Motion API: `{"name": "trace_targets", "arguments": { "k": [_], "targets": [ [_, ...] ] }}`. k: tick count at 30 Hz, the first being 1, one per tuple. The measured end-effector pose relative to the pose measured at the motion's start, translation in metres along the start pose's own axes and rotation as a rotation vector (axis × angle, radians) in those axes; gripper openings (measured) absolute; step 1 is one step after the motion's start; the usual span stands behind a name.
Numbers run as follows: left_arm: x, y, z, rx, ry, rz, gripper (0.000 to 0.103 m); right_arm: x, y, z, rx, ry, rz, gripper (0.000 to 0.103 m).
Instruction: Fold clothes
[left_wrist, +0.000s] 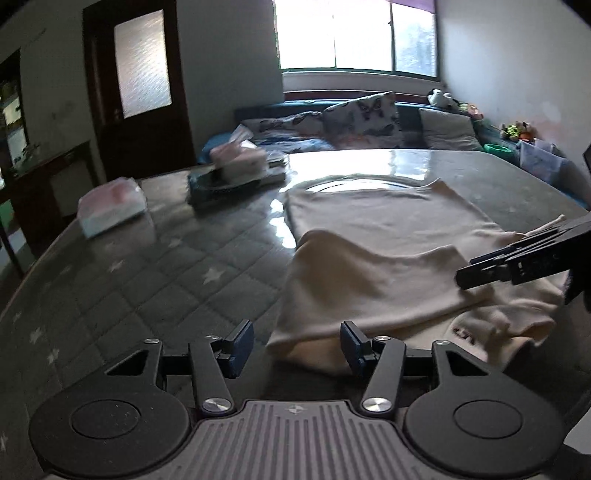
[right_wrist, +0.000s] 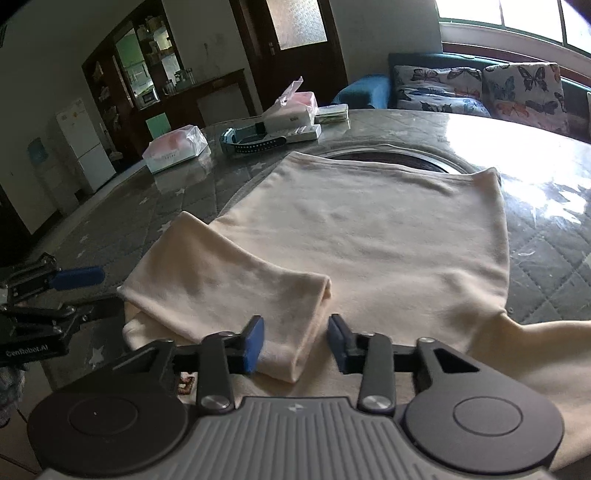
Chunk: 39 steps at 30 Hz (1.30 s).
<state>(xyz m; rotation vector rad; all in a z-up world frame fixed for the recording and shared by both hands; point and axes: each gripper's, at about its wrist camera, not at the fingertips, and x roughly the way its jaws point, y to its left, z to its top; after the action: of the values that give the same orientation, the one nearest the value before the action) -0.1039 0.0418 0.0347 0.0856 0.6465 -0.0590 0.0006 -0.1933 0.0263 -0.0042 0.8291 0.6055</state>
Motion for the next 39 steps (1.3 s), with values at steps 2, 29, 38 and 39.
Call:
{"name": "trace_targets", "arguments": {
  "k": [2, 29, 38, 39],
  "targets": [
    [0.001, 0.002, -0.001, -0.009, 0.003, 0.001, 0.056, 0.0, 0.002, 0.0, -0.003, 0.004, -0.007, 0.025],
    [0.015, -0.021, -0.013, 0.117, -0.012, 0.017, 0.023, -0.082, 0.008, 0.023, -0.098, -0.168, -0.151, 0.003],
    [0.004, -0.014, -0.015, 0.142, 0.014, -0.009, 0.026, -0.052, -0.019, -0.019, -0.048, -0.038, -0.211, 0.007],
    [0.001, -0.011, -0.014, 0.144, 0.018, -0.015, 0.027, -0.054, -0.02, -0.02, -0.053, -0.043, -0.219, 0.007]
  ]
}}
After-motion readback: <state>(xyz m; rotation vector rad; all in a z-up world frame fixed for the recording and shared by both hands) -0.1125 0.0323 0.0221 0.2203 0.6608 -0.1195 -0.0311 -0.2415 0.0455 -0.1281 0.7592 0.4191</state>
